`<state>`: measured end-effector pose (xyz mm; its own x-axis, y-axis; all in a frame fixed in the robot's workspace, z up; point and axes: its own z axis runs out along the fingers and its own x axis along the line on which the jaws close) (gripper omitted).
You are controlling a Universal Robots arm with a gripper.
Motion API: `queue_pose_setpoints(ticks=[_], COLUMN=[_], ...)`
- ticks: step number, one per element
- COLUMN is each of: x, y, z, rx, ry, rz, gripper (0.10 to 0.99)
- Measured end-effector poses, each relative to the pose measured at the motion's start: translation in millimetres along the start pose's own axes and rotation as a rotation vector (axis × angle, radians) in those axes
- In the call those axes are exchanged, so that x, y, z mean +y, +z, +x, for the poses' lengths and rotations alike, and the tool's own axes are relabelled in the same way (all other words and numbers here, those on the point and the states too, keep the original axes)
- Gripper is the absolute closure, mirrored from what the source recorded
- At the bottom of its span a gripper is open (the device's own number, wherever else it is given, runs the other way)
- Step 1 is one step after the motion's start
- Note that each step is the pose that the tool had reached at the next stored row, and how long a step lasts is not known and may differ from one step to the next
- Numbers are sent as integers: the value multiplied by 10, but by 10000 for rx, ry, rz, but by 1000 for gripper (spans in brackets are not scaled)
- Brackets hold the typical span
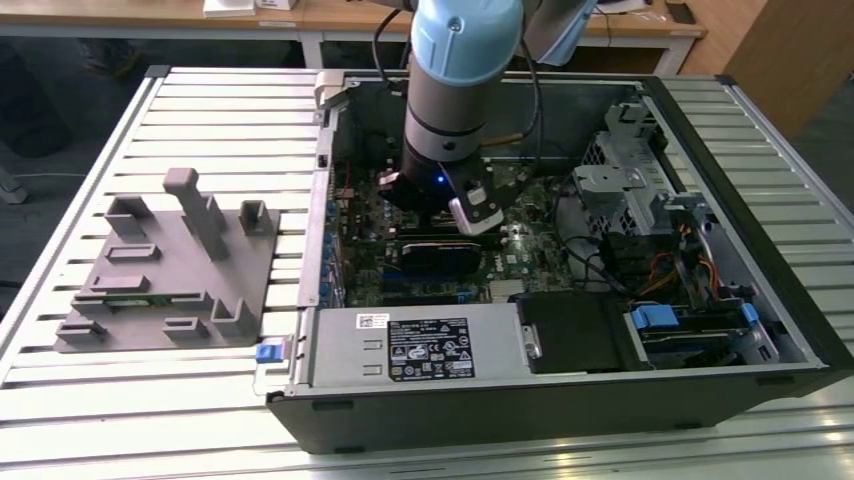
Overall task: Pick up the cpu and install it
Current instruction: 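Install the second cpu locking lever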
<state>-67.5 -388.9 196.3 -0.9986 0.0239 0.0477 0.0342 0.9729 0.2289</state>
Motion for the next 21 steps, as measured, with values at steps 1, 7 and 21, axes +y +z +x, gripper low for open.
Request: queue_pose_setpoints(ticks=[1, 7, 21], x=[0, -2, -7], y=[2, 11, 37], z=[0, -1, -1], rx=[0, 2, 9], ry=[-1, -4, -11], rz=[-15, -75, -250], gripper=[980, 980, 980])
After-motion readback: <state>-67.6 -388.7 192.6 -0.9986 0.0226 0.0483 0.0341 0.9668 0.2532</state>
